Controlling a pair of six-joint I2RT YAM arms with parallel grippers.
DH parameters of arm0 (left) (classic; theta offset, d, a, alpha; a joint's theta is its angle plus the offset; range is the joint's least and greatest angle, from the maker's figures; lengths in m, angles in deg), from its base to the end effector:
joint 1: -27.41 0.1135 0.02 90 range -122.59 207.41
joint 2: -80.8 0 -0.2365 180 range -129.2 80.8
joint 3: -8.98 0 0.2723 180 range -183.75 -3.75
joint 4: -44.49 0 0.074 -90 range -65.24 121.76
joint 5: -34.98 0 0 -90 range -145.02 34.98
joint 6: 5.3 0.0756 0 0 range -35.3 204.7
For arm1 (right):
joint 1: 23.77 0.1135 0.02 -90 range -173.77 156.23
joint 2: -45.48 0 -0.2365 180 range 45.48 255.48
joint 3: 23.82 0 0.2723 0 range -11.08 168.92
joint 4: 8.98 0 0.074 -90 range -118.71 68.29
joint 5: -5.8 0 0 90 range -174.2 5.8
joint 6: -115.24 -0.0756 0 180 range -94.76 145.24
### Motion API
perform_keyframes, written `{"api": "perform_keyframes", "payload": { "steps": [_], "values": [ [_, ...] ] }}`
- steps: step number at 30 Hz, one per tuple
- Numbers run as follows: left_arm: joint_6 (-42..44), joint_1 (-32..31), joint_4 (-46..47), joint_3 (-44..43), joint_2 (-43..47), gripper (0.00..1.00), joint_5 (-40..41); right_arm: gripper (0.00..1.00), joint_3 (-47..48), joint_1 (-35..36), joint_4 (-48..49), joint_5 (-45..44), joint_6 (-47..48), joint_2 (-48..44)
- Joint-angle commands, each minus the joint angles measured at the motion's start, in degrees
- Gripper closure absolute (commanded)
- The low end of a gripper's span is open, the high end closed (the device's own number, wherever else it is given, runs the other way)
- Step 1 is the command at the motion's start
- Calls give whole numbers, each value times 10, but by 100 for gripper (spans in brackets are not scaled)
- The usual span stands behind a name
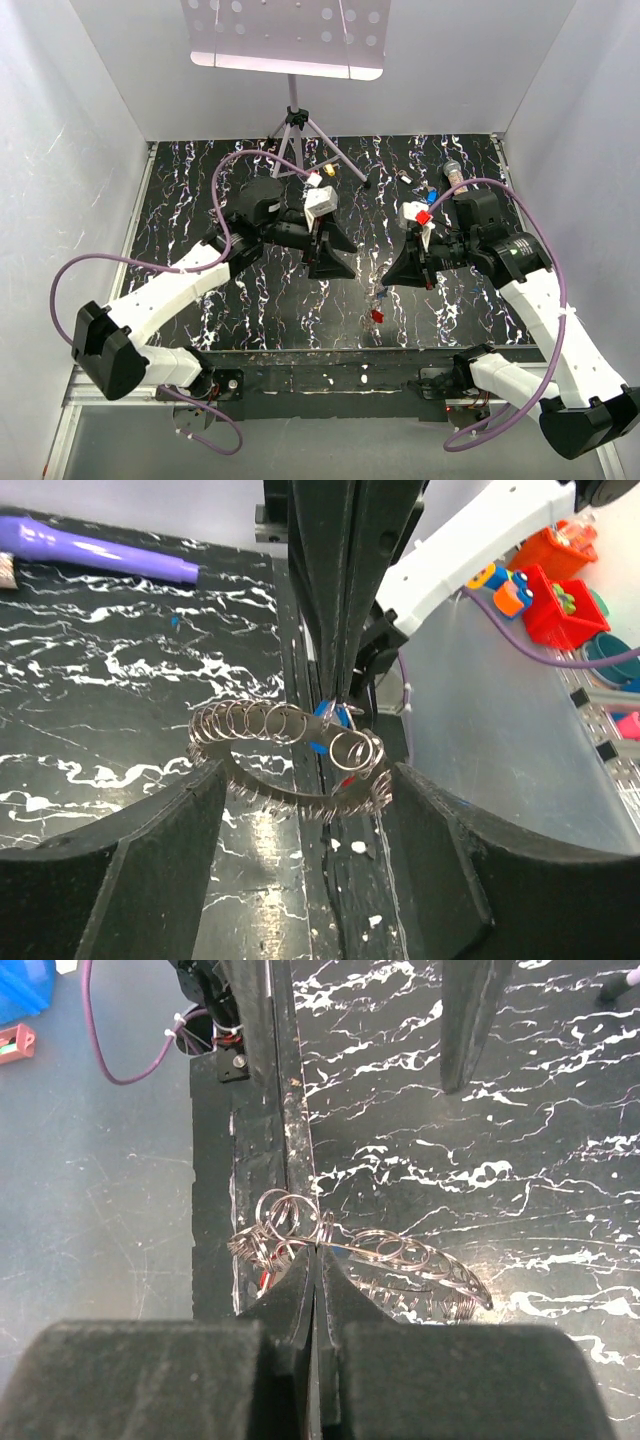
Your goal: Put the keys on the keyring
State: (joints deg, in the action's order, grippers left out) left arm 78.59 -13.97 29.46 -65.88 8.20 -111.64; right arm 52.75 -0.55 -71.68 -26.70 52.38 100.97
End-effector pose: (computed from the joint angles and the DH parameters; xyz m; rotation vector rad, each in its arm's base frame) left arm 0.2090 -0.2682 0.3244 1.2682 1.4633 -1.4491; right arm 0.1823 0.1476 0.3302 -1.3281 1.6386 1.0914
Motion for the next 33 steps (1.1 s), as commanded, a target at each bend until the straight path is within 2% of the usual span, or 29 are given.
{"api": "perform_keyframes", "payload": {
  "steps": [1, 4, 8, 16, 21, 33],
  "values": [
    [50, -18, -75, -47, -27, 38, -35, 99, 27, -3, -20, 8, 24, 3],
    [58, -38, -83, -62, -49, 44, -26, 99, 25, -4, -18, 12, 20, 7],
    [97, -59, -96, -72, -59, 47, -6, 99, 20, -6, -16, 15, 13, 6],
    [119, -82, -100, -72, -60, 61, 52, 99, 16, -10, -6, 24, -2, 7],
    [121, -93, -100, -75, -63, 66, 73, 99, 17, -12, -2, 26, -7, 8],
    [123, -99, -97, -86, -76, 77, 65, 99, 15, -13, 3, 29, -13, 9]
  ]
}}
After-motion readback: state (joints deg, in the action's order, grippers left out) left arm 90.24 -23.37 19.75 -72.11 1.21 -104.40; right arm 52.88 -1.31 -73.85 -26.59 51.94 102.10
